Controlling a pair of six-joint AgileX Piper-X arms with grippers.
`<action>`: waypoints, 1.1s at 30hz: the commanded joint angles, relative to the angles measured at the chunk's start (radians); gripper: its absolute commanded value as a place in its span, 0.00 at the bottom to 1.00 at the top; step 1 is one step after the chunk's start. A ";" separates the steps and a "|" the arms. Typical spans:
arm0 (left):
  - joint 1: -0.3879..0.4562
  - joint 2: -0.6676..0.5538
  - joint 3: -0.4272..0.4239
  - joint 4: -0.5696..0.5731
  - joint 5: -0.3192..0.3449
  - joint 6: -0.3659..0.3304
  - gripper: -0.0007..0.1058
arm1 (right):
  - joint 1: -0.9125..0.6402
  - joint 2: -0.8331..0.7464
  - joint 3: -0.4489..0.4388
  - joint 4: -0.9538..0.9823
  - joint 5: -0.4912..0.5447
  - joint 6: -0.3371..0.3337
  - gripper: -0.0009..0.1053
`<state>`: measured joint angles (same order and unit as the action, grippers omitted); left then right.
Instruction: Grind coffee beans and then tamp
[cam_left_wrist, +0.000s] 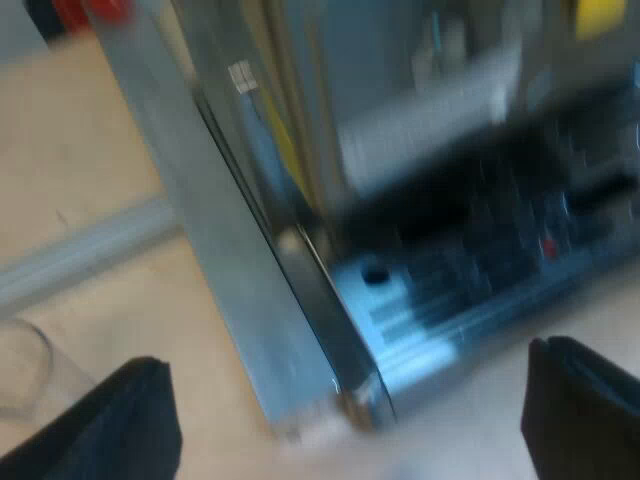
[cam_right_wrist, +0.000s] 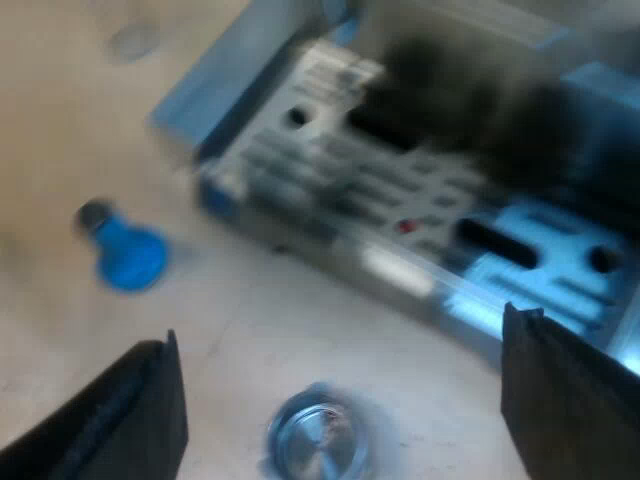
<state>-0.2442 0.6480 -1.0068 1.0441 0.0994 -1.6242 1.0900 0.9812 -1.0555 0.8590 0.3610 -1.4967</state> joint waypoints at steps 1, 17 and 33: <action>0.000 0.013 -0.058 -0.009 -0.019 -0.024 0.69 | -0.124 -0.028 -0.049 0.056 -0.032 -0.053 0.64; 0.146 0.036 -0.121 0.076 -0.021 -0.043 0.69 | -1.021 -0.302 0.040 0.136 -0.396 -0.254 0.64; 0.135 -0.514 0.111 0.180 -0.077 -0.054 0.69 | -1.124 -0.784 0.156 0.220 -0.456 -0.391 0.64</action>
<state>-0.1069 0.1750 -0.9059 1.2124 0.0378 -1.6645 -0.0403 0.2210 -0.9006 1.0604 -0.0851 -1.8607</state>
